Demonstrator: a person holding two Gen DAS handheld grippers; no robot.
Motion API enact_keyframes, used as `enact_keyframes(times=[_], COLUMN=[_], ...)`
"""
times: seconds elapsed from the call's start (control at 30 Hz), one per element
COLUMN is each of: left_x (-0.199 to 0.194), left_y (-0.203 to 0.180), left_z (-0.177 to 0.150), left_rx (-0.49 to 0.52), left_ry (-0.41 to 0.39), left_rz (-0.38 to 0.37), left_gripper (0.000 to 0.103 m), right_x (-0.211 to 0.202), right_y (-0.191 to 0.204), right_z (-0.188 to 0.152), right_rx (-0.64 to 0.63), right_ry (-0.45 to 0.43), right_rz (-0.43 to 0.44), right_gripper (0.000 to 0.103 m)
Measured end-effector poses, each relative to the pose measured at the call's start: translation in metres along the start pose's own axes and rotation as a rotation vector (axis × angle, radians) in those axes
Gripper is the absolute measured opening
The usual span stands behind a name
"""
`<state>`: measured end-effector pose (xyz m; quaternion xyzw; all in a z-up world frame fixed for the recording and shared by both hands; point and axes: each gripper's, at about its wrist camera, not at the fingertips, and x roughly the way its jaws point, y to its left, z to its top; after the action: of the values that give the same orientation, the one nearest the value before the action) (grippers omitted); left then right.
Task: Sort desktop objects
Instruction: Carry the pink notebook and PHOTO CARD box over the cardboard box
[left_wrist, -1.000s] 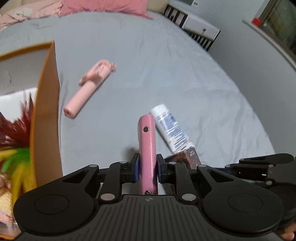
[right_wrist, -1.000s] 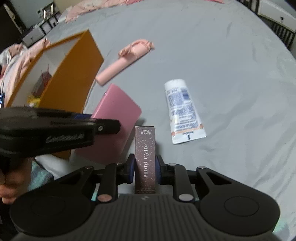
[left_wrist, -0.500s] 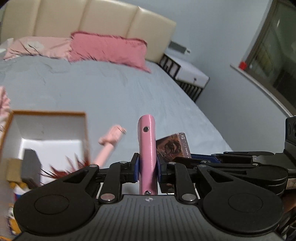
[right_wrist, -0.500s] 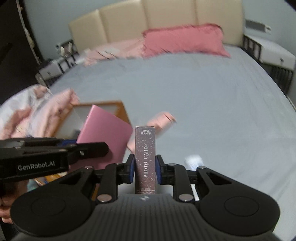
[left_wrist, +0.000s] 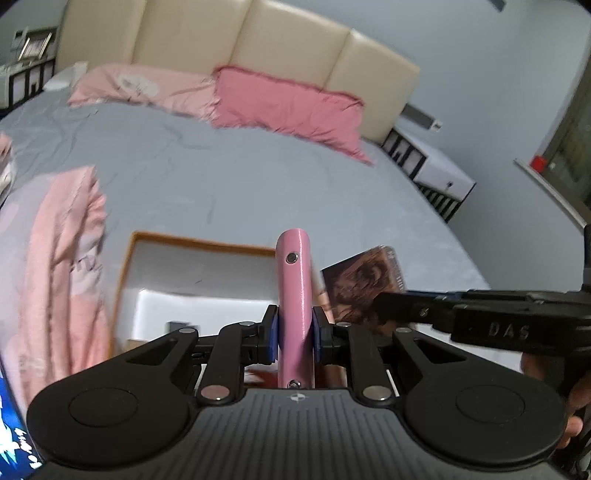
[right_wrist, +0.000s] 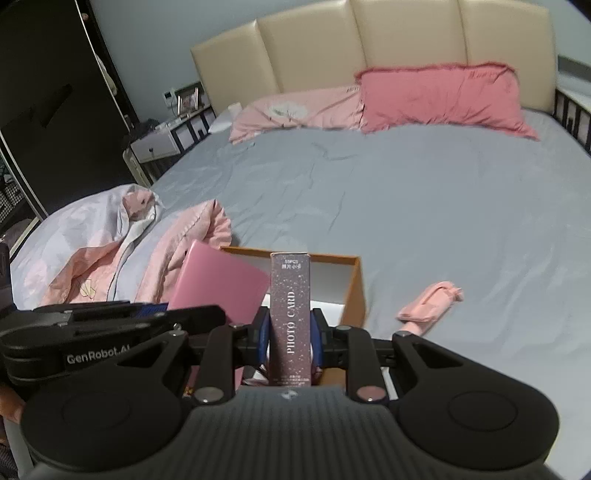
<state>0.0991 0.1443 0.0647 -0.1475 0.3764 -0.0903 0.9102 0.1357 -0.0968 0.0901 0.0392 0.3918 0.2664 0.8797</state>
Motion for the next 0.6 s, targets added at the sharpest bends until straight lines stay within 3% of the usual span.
enact_keyframes(times=[0.43, 0.6], left_x=[0.060, 0.073], left_y=[0.043, 0.041], left_z=[-0.012, -0.019], left_rx=[0.026, 0.062], left_ry=[0.132, 0.125], left_rz=[0.020, 0.067], left_gripper=[0.020, 0.020], right_x=[0.102, 0.130], right_y=[0.002, 0.004], right_z=[0.015, 0.007], right_rx=[0.086, 0.079], right_ry=[0.139, 0.193], right_rz=[-0.054, -0.091], right_gripper=[0.024, 0.024])
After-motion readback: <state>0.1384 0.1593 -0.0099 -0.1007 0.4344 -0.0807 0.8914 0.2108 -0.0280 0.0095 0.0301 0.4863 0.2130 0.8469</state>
